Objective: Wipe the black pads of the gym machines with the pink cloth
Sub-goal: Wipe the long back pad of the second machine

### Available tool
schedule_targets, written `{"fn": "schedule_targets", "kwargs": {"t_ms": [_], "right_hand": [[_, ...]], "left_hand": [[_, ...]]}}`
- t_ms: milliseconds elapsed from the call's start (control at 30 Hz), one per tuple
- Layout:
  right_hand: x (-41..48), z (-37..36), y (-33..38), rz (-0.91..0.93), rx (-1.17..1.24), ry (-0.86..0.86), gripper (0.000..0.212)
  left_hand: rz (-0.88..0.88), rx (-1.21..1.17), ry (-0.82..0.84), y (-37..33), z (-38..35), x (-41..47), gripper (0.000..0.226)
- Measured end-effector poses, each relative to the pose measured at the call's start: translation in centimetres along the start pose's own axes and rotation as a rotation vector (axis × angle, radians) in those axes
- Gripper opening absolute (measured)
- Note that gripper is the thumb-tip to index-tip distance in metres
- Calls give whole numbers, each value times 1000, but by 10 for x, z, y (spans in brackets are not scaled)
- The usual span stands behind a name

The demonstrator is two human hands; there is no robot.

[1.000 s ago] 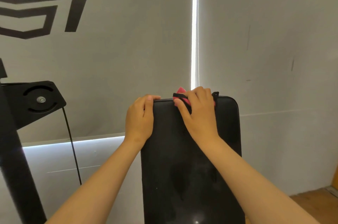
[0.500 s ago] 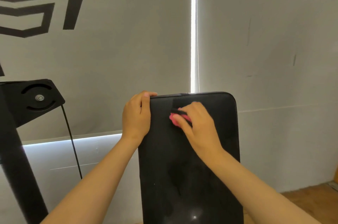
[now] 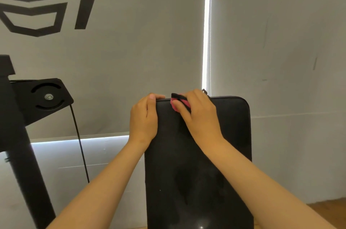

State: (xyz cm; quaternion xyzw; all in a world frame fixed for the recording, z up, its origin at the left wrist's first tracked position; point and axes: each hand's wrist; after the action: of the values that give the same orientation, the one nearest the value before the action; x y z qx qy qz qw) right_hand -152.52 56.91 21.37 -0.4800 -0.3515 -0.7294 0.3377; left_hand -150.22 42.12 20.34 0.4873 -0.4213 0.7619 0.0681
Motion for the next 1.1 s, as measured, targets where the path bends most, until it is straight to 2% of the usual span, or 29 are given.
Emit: {"fn": "schedule_targets", "kwargs": {"t_ms": [167, 267, 367, 467, 533, 600, 767, 933, 1100], "right_hand": [[-40, 6, -1, 158, -37, 134, 36], [-35, 17, 0, 108, 15, 238, 37], [-3, 31, 5, 7, 156, 137, 29], [31, 22, 9, -36, 129, 89, 26], [36, 5, 11, 15, 34, 119, 26], [30, -9, 8, 78, -71, 65, 26], [18, -15, 6, 99, -121, -40, 38], [1, -12, 8, 118, -81, 6, 39], [-46, -9, 10, 221, -97, 155, 37]], "left_hand": [[4, -14, 3, -2, 1, 0, 52], [2, -4, -2, -1, 1, 0, 53], [8, -11, -3, 2, 1, 1, 48], [10, -15, 6, 2, 1, 1, 50], [15, -26, -7, 0, 1, -1, 49], [27, -44, -39, -2, 1, -2, 48], [75, -4, -156, 0, 0, -4, 53], [77, -15, -165, -1, 1, -6, 48], [89, -71, -151, 0, 1, -4, 44]]}}
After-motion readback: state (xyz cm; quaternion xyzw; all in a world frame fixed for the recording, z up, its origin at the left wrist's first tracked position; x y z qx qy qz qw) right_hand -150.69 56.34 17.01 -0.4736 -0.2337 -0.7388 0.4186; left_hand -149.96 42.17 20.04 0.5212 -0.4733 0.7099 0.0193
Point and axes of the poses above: each hand's wrist, its own x-axis towards the middle knuckle, its own z-axis out of the back of the hand, y = z × x, and after that the axes turned 2 degrees about -z, right-handed
